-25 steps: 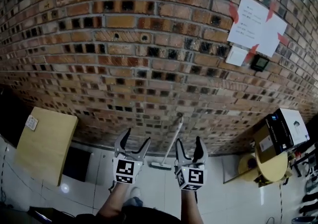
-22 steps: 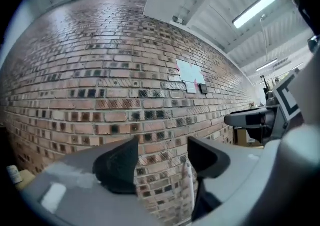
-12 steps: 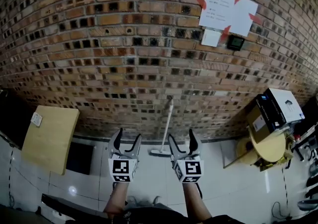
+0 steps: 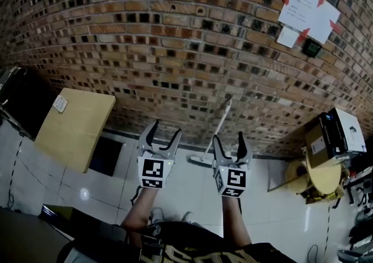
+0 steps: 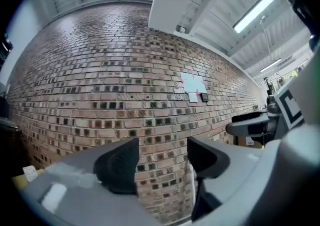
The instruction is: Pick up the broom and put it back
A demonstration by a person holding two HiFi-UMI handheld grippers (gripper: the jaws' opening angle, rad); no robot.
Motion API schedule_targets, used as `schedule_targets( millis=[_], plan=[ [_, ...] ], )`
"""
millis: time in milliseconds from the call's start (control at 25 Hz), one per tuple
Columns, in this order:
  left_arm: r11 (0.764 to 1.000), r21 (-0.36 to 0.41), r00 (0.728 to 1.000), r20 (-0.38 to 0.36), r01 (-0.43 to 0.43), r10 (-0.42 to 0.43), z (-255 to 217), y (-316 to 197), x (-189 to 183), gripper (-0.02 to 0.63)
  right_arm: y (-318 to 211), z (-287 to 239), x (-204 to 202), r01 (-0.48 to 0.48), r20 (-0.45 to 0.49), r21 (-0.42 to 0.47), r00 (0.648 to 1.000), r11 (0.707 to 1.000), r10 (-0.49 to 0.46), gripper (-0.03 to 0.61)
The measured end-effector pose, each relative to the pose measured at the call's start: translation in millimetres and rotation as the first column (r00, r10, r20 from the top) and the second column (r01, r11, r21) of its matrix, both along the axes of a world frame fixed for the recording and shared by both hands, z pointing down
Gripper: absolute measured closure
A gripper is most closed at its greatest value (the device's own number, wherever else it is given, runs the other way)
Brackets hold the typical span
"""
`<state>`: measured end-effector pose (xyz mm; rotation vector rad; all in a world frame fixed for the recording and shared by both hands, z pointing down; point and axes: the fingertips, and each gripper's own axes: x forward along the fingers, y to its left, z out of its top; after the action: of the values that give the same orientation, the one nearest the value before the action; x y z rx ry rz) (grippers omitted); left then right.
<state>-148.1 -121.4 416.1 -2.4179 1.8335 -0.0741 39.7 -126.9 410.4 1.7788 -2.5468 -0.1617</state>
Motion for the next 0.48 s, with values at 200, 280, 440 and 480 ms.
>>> schedule_targets(
  millis=[200, 280, 440, 480],
  plan=[
    [1.0, -0.004, 1.0, -0.005, 0.006, -0.006, -2.2, 3.7, -11.0, 0.31, 0.6, -14.3, -3.2, -0.013, 0.019, 0.024, 1.0, 1.0, 0.012, 0.232],
    [1.0, -0.004, 1.0, -0.002, 0.001, -0.001, -1.1, 4.4, -10.5, 0.31, 3.0, -15.6, -3.8, -0.014, 0.026, 0.026, 1.0, 1.0, 0.013, 0.232],
    [1.0, -0.007, 1.0, -0.006, -0.006, 0.006, 2.1, 7.5, -9.5, 0.31, 10.2, -15.7, -6.6, -0.009, 0.019, 0.027, 1.0, 1.0, 0.008, 0.233],
    [1.0, -0.008, 1.0, -0.005, -0.01, 0.01, 2.0, 7.9, -8.3, 0.31, 11.7, -17.1, -5.6, -0.011, 0.019, 0.028, 1.0, 1.0, 0.011, 0.233]
  ],
)
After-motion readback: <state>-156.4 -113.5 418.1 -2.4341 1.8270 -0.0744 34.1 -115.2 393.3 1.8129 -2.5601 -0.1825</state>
